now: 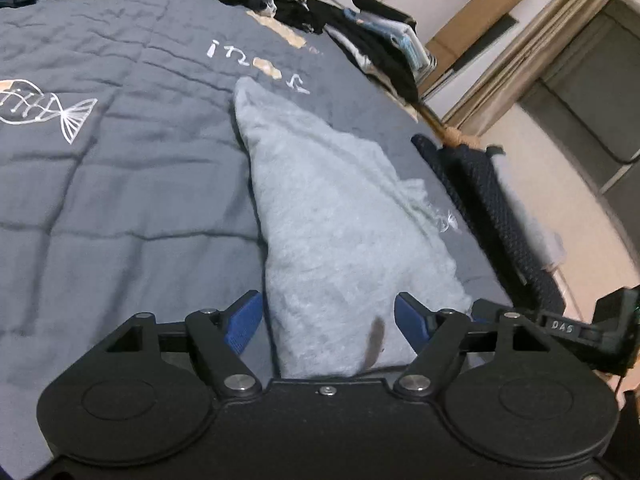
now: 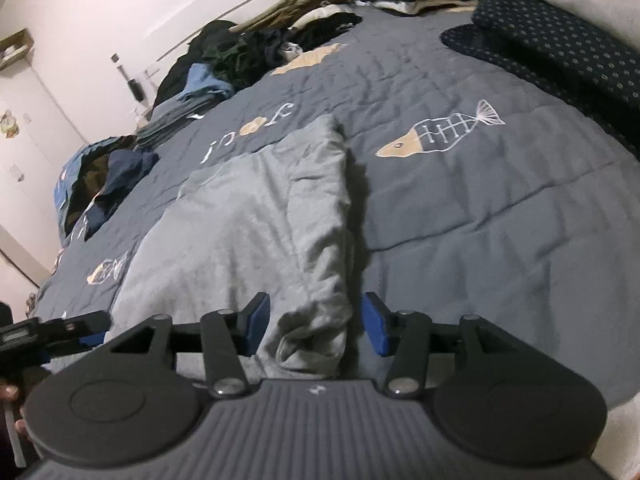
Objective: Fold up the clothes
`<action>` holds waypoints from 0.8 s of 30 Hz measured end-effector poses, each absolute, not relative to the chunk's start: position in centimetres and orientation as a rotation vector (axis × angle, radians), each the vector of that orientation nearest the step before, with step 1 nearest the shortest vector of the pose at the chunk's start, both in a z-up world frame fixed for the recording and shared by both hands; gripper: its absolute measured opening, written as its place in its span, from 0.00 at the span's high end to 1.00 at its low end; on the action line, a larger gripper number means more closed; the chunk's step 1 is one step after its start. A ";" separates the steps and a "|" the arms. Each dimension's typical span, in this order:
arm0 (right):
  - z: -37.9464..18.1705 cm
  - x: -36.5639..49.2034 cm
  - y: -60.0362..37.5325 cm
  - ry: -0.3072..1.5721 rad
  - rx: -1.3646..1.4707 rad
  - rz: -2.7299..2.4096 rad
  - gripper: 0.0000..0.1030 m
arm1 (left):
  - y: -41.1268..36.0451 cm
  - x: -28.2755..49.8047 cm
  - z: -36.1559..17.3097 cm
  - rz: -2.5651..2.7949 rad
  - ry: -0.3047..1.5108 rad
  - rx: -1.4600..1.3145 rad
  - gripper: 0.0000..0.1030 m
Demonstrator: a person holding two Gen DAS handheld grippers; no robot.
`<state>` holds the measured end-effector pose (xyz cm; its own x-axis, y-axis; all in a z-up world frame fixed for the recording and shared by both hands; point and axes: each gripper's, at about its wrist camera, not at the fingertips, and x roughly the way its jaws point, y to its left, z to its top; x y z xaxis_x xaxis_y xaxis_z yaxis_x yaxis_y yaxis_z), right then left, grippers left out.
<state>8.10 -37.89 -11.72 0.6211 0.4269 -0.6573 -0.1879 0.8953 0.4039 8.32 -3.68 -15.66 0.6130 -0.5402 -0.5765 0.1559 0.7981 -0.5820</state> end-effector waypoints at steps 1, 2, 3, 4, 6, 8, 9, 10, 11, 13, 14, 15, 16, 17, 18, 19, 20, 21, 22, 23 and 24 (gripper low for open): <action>-11.8 8.0 -37.7 0.827 0.299 0.364 0.51 | -3.9 8.3 -15.9 -0.423 0.821 -0.506 0.32; -12.0 7.9 -37.6 0.826 0.300 0.366 0.52 | -4.2 8.2 -15.9 -0.428 0.820 -0.498 0.32; -12.1 7.9 -37.6 0.828 0.306 0.366 0.52 | -4.4 8.3 -16.0 -0.438 0.821 -0.494 0.33; -12.3 7.9 -37.6 0.838 0.315 0.366 0.53 | -4.5 8.3 -16.1 -0.449 0.823 -0.492 0.38; -12.8 7.9 -37.6 0.867 0.338 0.366 0.63 | -4.8 8.4 -16.4 -0.440 0.840 -0.472 0.57; -13.1 7.9 -37.7 0.882 0.354 0.361 0.93 | -5.1 8.5 -16.7 -0.429 0.857 -0.452 0.67; -13.1 7.7 -37.8 0.877 0.356 0.354 0.93 | -5.0 8.6 -16.8 -0.425 0.862 -0.458 0.69; -13.0 7.5 -38.0 0.868 0.373 0.349 0.94 | -4.8 8.7 -16.9 -0.421 0.867 -0.465 0.71; -12.8 7.3 -38.5 0.850 0.412 0.341 0.95 | -4.7 8.8 -16.9 -0.420 0.869 -0.468 0.71; -12.4 6.8 -39.5 0.820 0.471 0.319 0.95 | -4.7 8.8 -16.8 -0.418 0.869 -0.470 0.72; -12.2 6.5 -40.0 0.805 0.498 0.308 0.95 | -4.7 8.8 -16.8 -0.418 0.868 -0.470 0.72; -12.1 6.3 -40.4 0.793 0.520 0.294 0.97 | -4.7 8.8 -16.7 -0.418 0.868 -0.465 0.74; -12.1 6.2 -40.8 0.784 0.535 0.275 1.00 | -4.7 8.8 -16.7 -0.414 0.869 -0.461 0.78; -12.2 6.2 -41.2 0.786 0.543 0.257 1.00 | -4.6 8.9 -16.7 -0.413 0.870 -0.463 0.79; -12.3 6.3 -41.6 0.793 0.548 0.240 1.00 | -4.5 8.9 -16.8 -0.413 0.872 -0.466 0.79; -12.6 6.6 -41.8 0.814 0.537 0.221 1.00 | -4.4 8.9 -16.8 -0.411 0.876 -0.470 0.79; -13.0 6.9 -41.9 0.842 0.519 0.202 1.00 | -4.4 9.0 -16.8 -0.412 0.879 -0.472 0.79; -13.3 7.0 -41.9 0.853 0.509 0.184 1.00 | -4.5 8.9 -16.7 -0.413 0.877 -0.466 0.79; -13.3 6.9 -41.8 0.854 0.500 0.192 1.00 | -4.6 8.9 -16.6 -0.414 0.875 -0.460 0.79; -13.1 6.8 -41.6 0.846 0.494 0.220 0.98 | -4.7 8.8 -16.5 -0.412 0.871 -0.451 0.78; -12.7 6.6 -41.2 0.824 0.486 0.254 0.97 | -4.9 8.7 -16.4 -0.413 0.870 -0.441 0.76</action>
<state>6.64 -41.21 -12.67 0.6576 0.3986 -0.6392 -0.0299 0.8617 0.5066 8.70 -4.89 -16.41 0.5783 -0.5146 -0.6330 0.1657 0.8338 -0.5266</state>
